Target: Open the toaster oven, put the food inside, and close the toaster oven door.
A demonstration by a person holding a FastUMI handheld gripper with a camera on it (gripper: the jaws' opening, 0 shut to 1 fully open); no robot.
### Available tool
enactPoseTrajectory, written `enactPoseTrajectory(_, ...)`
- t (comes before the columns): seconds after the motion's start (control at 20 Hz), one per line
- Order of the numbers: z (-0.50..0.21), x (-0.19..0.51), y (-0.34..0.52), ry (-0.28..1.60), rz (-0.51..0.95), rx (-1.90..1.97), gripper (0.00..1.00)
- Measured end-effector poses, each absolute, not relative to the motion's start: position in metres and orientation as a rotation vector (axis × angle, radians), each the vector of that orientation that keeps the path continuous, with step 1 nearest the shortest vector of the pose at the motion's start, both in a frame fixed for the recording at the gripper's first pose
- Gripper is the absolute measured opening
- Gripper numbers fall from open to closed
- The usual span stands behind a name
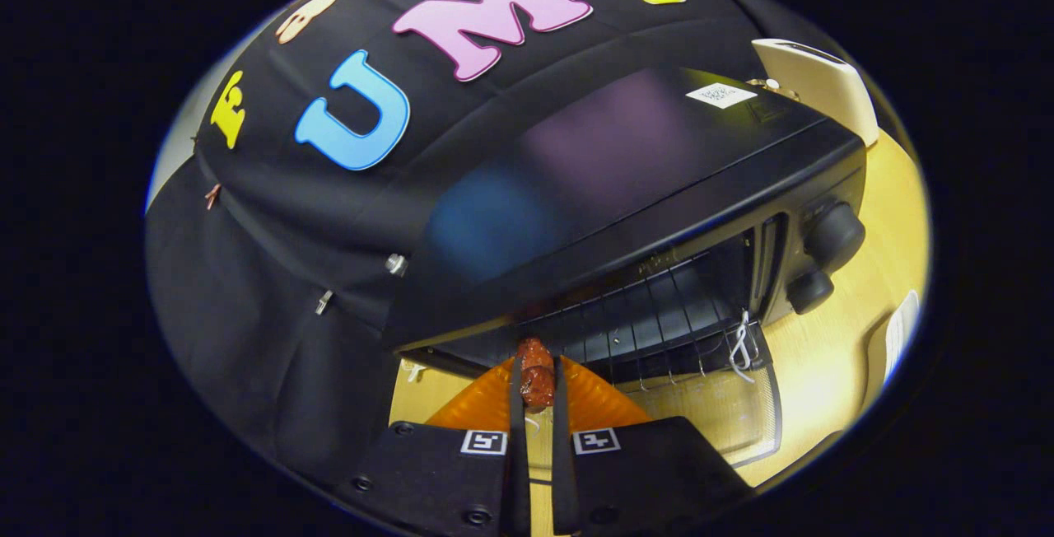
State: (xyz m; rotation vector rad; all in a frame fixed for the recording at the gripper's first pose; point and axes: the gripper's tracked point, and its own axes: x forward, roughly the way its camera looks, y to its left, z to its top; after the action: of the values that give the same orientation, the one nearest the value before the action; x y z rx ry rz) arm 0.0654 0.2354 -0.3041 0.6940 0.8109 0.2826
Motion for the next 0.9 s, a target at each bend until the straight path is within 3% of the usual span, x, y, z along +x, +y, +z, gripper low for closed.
enactPoseTrajectory(0.25, -0.32, 0.081, 0.231, 0.809, 0.237, 0.689, 0.14)
enactPoseTrajectory(0.35, -0.331, 0.084, 0.22, 0.811, 0.185, 0.624, 0.2)
enactPoseTrajectory(0.5, -0.346, 0.082, 0.203, 0.837, 0.121, 0.551, 0.41)
enactPoseTrajectory(0.65, -0.353, 0.081, 0.181, 0.846, 0.053, 0.506, 0.46)
enactPoseTrajectory(0.7, -0.35, 0.084, 0.181, 0.839, 0.054, 0.513, 0.58)
enactPoseTrajectory(0.9, -0.342, 0.083, 0.169, 0.826, 0.023, 0.509, 0.9)
